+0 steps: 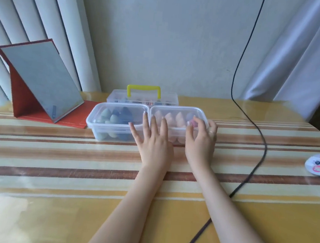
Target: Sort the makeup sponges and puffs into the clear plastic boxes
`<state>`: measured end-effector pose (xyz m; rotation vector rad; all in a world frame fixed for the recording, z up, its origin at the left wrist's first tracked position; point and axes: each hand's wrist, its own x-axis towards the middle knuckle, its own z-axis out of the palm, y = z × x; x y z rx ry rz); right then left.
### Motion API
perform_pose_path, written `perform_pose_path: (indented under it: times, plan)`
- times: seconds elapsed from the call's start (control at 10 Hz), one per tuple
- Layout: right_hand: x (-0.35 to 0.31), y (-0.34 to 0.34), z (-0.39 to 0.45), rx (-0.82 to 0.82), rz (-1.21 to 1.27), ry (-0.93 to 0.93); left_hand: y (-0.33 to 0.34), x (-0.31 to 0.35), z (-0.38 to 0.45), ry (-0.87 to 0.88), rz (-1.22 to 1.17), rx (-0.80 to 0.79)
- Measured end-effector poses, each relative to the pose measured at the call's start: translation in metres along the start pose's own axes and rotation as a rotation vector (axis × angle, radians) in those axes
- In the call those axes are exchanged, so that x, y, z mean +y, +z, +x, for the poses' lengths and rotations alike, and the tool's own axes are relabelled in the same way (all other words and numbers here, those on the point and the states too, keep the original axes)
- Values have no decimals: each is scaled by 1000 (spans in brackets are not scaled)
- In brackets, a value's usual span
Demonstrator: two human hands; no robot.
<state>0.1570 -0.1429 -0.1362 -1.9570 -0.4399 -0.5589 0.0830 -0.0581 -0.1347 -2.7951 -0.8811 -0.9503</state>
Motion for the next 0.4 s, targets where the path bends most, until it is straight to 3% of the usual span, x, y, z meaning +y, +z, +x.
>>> perform_pose_path:
  times: [0.1, 0.2, 0.3, 0.4]
  plan:
    - [5, 5, 1, -135, 67, -39, 1, -5, 6, -48, -78, -163]
    - [2, 5, 1, -257, 71, -50, -1, -13, 7, -27, -88, -216]
    - [-1, 5, -2, -276, 40, -46, -5, -10, 5, -39, -120, -216]
    - [-3, 2, -2, -177, -4, -56, -15, -13, 7, -20, -210, -39]
